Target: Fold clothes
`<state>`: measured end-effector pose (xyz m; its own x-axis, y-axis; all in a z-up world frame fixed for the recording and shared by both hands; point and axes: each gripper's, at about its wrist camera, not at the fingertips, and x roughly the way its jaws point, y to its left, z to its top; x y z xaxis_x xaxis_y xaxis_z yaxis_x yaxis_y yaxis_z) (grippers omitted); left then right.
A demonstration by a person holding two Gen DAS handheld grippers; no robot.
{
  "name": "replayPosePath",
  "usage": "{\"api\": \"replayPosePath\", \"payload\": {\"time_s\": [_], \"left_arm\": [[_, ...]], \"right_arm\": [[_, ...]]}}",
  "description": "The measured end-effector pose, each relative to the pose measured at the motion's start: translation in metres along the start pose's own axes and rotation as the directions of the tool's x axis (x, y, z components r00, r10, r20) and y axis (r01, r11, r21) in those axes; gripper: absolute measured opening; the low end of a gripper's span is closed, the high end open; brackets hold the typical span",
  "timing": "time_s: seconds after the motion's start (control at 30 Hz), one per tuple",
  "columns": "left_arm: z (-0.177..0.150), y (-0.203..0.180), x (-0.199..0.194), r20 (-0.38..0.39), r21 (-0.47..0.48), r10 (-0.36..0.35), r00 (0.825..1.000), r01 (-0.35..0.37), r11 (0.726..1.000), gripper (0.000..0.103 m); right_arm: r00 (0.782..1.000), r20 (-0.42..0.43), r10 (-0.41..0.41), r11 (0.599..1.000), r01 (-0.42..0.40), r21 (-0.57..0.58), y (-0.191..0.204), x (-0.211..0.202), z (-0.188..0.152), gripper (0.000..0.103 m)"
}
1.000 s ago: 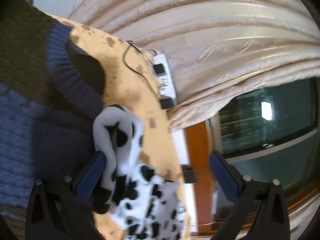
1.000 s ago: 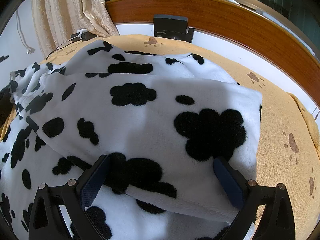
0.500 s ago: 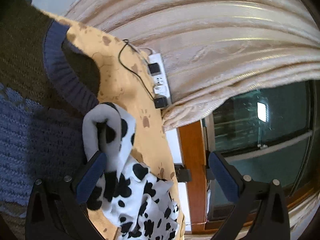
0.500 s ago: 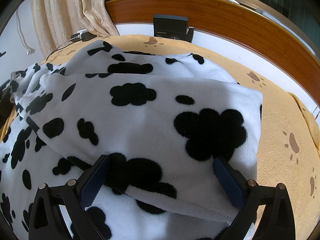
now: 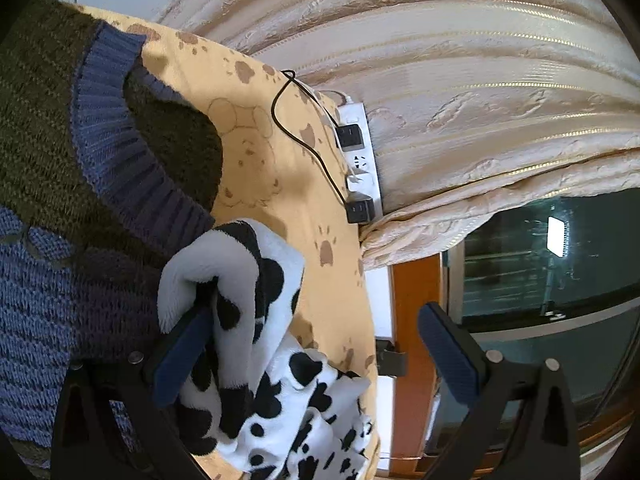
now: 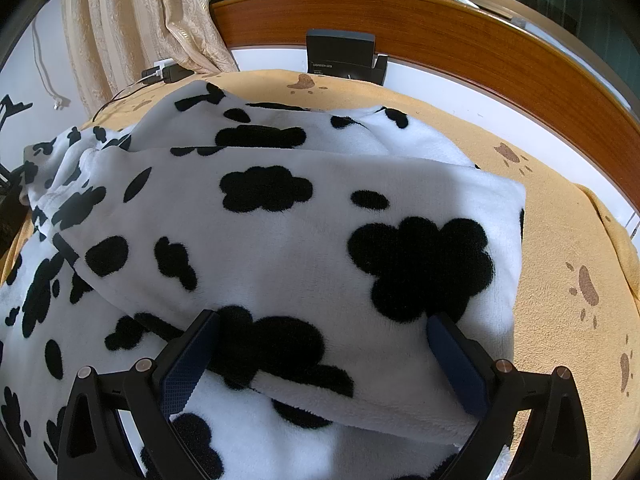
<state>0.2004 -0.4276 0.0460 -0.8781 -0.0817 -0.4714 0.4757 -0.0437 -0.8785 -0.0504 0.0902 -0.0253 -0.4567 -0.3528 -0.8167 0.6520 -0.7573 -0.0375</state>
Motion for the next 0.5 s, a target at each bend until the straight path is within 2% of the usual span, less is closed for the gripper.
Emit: {"api": "replayPosePath", "payload": {"time_s": [0.07, 0.1, 0.13, 0.27, 0.4, 0.47, 0.5], "left_arm": [[0.0, -0.001, -0.001, 0.023, 0.016, 0.013, 1.0, -0.013, 1.0, 0.063], [0.0, 0.001, 0.001, 0.02, 0.011, 0.019, 1.0, -0.019, 1.0, 0.023], [0.0, 0.002, 0.003, 0.017, 0.007, 0.025, 1.0, -0.025, 1.0, 0.008], [-0.006, -0.006, 0.008, 0.042, 0.047, 0.037, 0.998, -0.039, 0.998, 0.008], [-0.022, -0.036, 0.009, 0.101, 0.152, 0.058, 0.993, -0.073, 0.986, 0.008], [-0.04, -0.065, 0.01, 0.123, 0.262, 0.049, 0.991, -0.08, 0.962, 0.008], [-0.058, -0.086, 0.014, 0.113, 0.351, 0.03, 0.993, -0.069, 0.934, 0.008]], "right_arm": [[1.0, 0.0, 0.0, 1.0, 0.0, 0.0, 0.0, 0.0, 0.0, 0.103], [1.0, 0.001, 0.0, 1.0, 0.0, 0.001, 0.0, 0.0, 0.0, 0.103], [1.0, 0.001, 0.0, 1.0, 0.0, 0.001, 0.0, 0.0, 0.0, 0.103], [1.0, 0.004, 0.001, 1.0, -0.001, 0.002, 0.0, 0.0, 0.0, 0.103], [1.0, 0.006, 0.002, 1.0, -0.002, 0.003, -0.001, -0.001, 0.001, 0.103], [1.0, 0.009, 0.003, 1.0, -0.003, 0.006, -0.001, -0.001, 0.0, 0.103], [1.0, 0.012, 0.004, 1.0, -0.004, 0.008, -0.001, -0.001, 0.0, 0.103]]}}
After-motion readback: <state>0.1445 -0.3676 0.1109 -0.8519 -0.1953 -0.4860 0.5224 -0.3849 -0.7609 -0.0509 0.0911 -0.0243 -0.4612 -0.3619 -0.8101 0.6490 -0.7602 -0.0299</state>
